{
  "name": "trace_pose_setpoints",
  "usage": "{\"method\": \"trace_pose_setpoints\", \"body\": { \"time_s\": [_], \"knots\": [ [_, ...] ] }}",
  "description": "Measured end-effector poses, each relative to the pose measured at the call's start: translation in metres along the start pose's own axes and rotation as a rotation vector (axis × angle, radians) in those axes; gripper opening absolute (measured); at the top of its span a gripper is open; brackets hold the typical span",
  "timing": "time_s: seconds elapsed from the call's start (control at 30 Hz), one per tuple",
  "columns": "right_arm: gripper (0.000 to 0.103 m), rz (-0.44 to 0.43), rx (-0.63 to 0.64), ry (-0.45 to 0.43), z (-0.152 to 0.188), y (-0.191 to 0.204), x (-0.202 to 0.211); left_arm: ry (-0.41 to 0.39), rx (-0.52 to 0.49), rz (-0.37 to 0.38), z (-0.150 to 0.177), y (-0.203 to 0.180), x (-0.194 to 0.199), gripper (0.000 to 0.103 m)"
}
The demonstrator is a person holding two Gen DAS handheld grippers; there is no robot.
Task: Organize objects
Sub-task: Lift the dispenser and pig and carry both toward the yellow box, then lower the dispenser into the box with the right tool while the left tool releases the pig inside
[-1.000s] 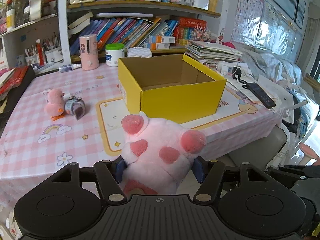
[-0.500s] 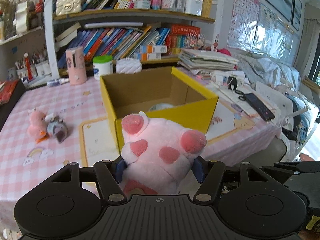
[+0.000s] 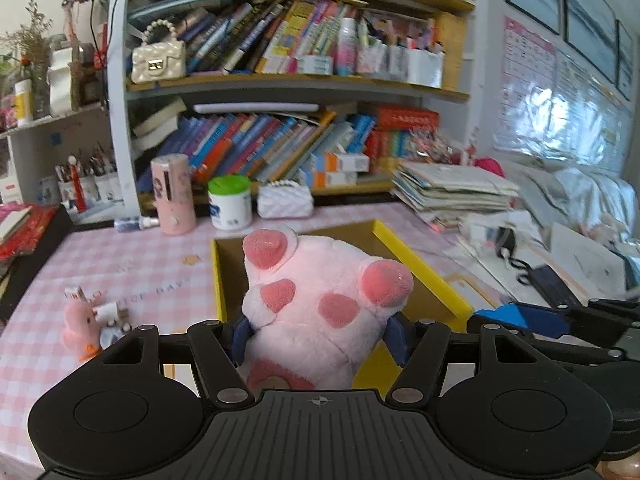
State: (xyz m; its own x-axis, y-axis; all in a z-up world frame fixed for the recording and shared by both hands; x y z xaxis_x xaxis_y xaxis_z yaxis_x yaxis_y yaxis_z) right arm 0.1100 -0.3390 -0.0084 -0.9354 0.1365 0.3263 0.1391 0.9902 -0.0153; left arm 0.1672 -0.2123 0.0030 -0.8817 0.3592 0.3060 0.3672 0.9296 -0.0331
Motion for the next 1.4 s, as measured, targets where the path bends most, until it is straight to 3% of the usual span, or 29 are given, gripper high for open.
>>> {"method": "trace_pose_setpoints", "body": {
  "time_s": [0.23,0.57,0.87,1.1,1.4],
  "knots": [
    [0.028,-0.070,0.041,-0.034,-0.022,-0.010,-0.049,0.025,-0.028,-0.090,-0.006,0.005,-0.047,0.064],
    [0.028,-0.162,0.163,0.002,-0.020,-0.002,-0.127,0.148,-0.073,-0.160,0.019,0.012,-0.100,0.064],
    [0.028,-0.215,0.289,0.097,0.006,0.003,-0.180,0.209,-0.091,-0.165,0.038,0.012,-0.123,0.065],
    [0.028,-0.246,0.326,0.172,0.019,0.007,-0.200,0.254,-0.093,-0.163,0.050,0.015,-0.136,0.065],
    [0.028,-0.298,0.413,0.206,0.023,0.018,-0.214,0.267,-0.141,-0.147,0.056,0.009,-0.143,0.069]
  ]
}}
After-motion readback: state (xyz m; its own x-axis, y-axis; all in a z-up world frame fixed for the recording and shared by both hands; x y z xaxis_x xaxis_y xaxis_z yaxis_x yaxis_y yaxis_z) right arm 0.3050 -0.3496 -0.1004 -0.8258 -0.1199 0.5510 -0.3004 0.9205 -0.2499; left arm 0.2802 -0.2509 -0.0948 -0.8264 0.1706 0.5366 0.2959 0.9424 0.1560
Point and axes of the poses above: each gripper's, at about its wrist camera, not at the fingertips, and x roughly against the way its jaws point, y to its left, z to its underside, the point moved 7 cm from there along -x, roughly the way its jaws point, and after that the axes turned 12 degrees about -y, right-handed, at the moved point
